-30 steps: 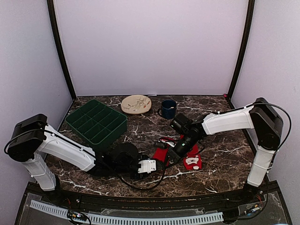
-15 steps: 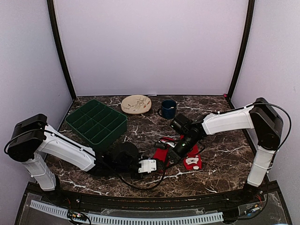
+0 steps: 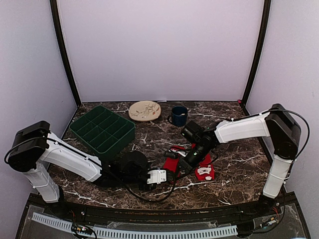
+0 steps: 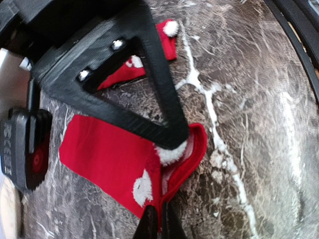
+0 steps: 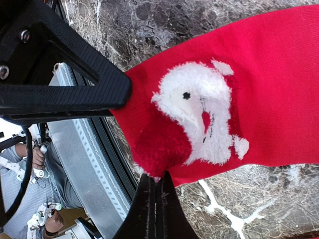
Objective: Roll the socks
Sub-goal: Roll the sock at the center of the board.
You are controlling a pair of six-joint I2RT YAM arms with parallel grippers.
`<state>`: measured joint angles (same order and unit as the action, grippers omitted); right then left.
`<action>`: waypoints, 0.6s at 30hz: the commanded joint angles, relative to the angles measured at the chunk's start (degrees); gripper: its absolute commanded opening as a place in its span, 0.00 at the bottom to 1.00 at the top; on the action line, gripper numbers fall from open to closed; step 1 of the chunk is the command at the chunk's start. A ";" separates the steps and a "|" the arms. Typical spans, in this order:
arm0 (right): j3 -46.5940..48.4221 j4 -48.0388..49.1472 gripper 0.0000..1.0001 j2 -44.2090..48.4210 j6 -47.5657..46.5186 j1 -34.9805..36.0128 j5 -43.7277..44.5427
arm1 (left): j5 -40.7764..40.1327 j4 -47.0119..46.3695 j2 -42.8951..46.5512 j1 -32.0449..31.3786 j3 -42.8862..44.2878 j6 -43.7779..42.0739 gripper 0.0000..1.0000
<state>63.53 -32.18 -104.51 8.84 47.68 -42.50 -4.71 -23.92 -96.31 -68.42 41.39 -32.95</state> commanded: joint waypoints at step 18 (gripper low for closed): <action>-0.99 2.43 0.27 1.29 1.67 0.16 3.11 | 6.89 13.77 -0.30 0.65 5.25 10.88 0.00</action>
<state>63.51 -31.73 -104.51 9.61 47.68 -40.71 -0.93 -14.46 -96.36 -68.36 44.29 -26.02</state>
